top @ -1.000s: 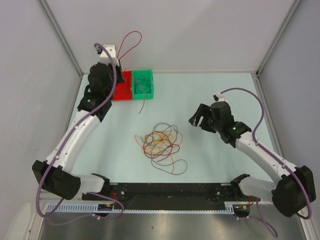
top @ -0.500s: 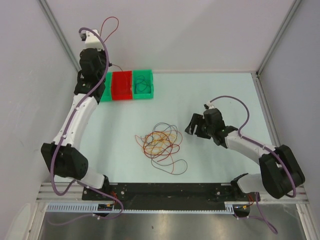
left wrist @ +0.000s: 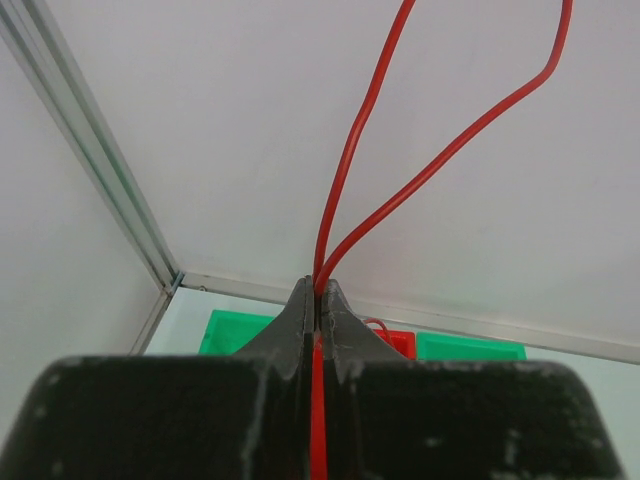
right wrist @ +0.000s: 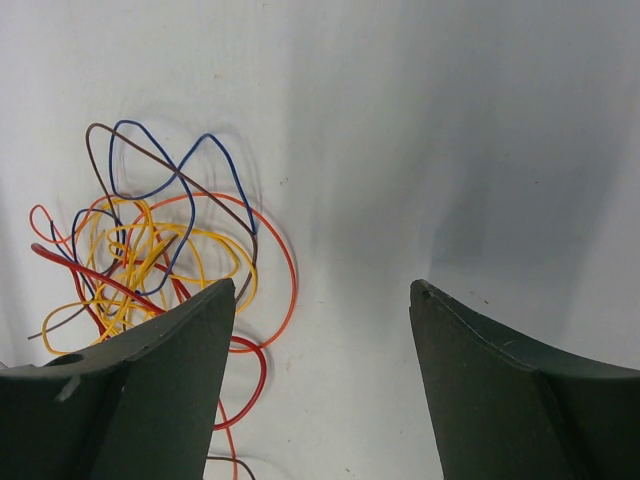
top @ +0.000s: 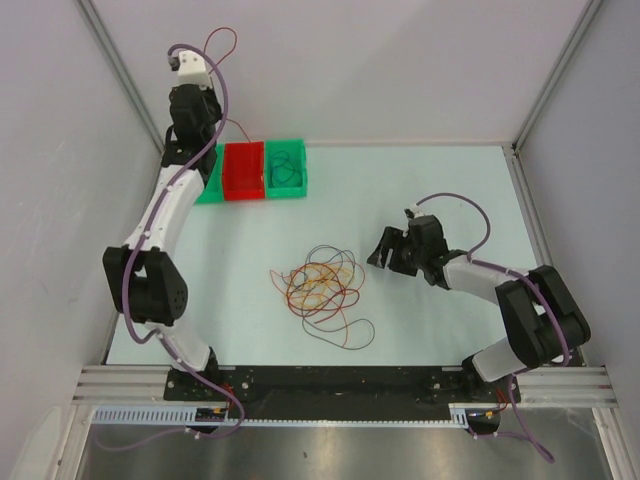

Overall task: Untangle the cables
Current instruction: Place the cable in the bin.

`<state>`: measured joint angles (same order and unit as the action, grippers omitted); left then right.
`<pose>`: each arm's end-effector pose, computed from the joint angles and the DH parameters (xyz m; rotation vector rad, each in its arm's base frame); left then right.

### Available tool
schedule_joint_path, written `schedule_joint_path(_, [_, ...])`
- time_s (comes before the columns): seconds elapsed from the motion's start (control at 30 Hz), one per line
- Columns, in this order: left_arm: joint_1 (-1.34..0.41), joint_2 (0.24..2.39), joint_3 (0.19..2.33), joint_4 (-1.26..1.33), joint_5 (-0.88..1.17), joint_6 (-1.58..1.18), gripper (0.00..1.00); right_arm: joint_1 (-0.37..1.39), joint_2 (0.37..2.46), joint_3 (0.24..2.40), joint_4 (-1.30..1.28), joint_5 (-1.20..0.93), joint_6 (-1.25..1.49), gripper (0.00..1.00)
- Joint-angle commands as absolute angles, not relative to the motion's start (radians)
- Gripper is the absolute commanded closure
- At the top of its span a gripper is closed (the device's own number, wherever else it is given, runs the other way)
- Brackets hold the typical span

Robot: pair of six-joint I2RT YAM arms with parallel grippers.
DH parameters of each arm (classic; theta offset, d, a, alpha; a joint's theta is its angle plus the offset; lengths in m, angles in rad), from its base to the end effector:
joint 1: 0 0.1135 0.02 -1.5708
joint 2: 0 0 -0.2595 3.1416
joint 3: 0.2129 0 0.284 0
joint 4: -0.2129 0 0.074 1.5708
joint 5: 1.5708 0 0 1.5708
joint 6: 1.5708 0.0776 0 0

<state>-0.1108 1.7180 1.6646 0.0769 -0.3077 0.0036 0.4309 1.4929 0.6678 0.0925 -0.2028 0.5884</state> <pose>0.4860 -0.0304 0.4188 -0.1552 1.5426 0.1531 0.3058 0.1578 0.1087 0.0805 2.4035 0.7355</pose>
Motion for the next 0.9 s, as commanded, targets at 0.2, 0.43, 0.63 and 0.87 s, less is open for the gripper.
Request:
schedule_joint_path(0.2, [-0.071,1.792,1.672,0.213,-0.275,0.006,1.0,0.408,1.522,0.667,0.164,-0.287,0.561,0.26])
schedule_joint_path(0.43, [-0.058,1.821,1.595,0.236,-0.239,-0.051,1.0,0.396,1.528,0.667,0.172,-0.308,0.56,0.26])
schedule_joint_path(0.63, [-0.06,1.764,1.428,0.258,-0.221,-0.166,1.0,0.394,1.529,0.667,0.173,-0.311,0.561,0.27])
schedule_joint_path(0.87, [-0.06,1.767,1.35,0.167,-0.187,-0.253,1.0,0.394,1.528,0.666,0.17,-0.311,0.561,0.27])
